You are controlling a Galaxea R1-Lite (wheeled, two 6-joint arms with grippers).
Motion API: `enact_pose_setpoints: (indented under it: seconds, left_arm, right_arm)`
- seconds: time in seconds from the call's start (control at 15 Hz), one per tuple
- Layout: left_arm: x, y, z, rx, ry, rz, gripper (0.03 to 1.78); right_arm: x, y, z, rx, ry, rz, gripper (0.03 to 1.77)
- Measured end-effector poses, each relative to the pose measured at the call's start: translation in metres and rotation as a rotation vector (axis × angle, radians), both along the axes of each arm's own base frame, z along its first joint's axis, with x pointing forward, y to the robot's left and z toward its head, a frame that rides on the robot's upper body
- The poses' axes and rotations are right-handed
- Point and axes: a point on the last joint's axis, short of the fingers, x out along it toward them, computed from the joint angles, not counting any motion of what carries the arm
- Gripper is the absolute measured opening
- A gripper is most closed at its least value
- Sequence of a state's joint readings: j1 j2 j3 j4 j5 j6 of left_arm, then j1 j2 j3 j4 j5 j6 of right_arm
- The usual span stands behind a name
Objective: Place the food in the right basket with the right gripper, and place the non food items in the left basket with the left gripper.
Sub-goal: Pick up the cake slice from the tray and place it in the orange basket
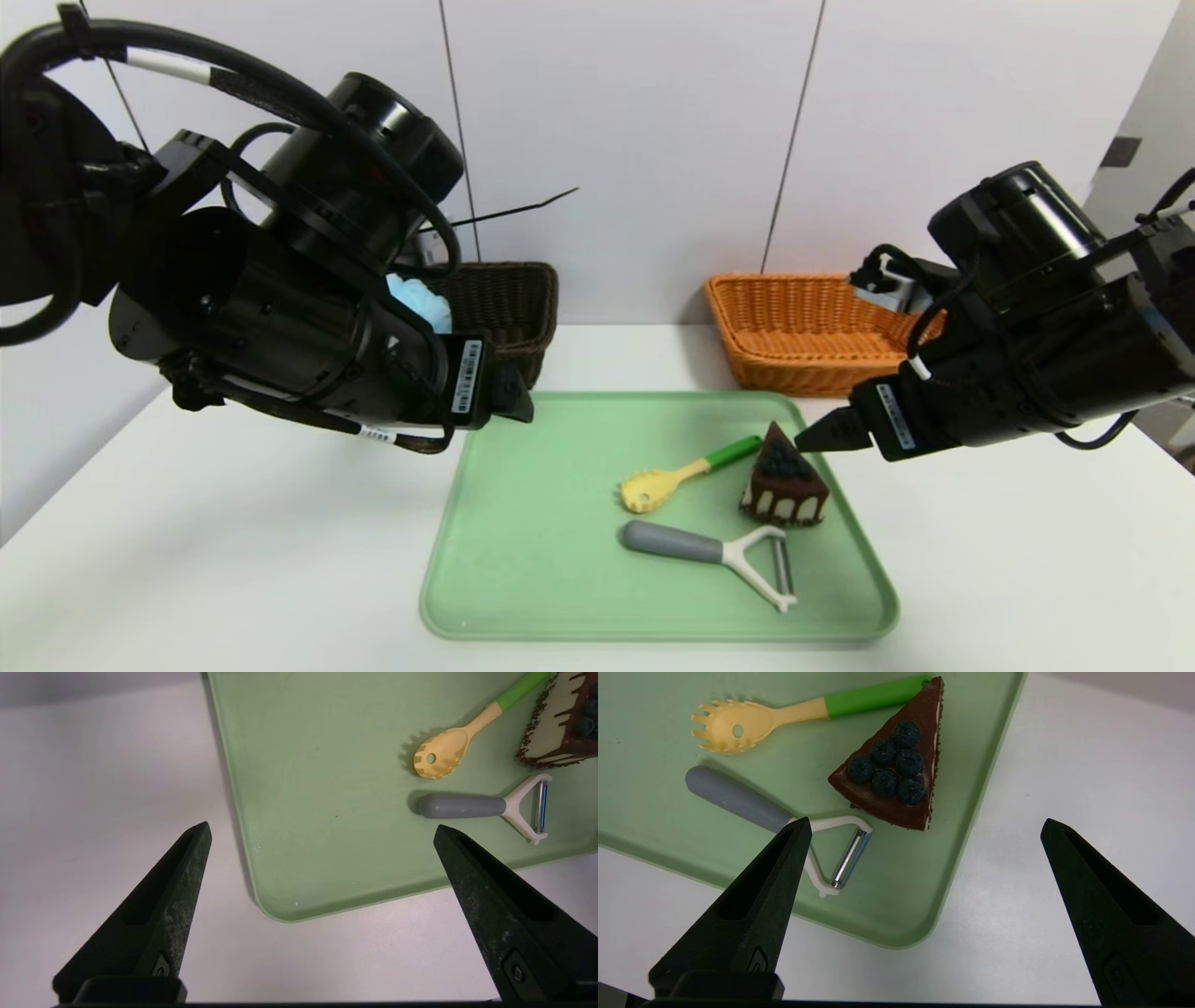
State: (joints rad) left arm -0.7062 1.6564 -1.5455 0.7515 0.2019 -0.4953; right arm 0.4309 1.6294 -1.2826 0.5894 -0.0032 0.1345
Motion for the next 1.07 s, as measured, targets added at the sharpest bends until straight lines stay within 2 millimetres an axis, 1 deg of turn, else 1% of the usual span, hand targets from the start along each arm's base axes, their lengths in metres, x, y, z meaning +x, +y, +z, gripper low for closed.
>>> enact_pose_setpoints:
  seconds: [0.13,0.27,0.8,1.07]
  left_arm:
    - [-0.001,-0.001,0.000,0.001,-0.001,-0.007,1.69]
    - [-0.002,-0.002,0.000,0.001,0.000,-0.010,1.69]
    - [-0.003,-0.004,-0.001,0.005,0.003,-0.018,1.69]
    - [-0.004,-0.005,-0.002,0.007,0.003,-0.021,1.69]
  right_arm:
    - [0.002,0.001,-0.002,-0.002,0.007,-0.001,1.70]
    - [0.007,0.007,-0.009,-0.007,0.031,0.000,1.70]
    - [0.039,0.029,-0.048,-0.045,0.111,0.013,1.70]
    - [0.048,0.036,-0.061,-0.062,0.144,0.018,1.70]
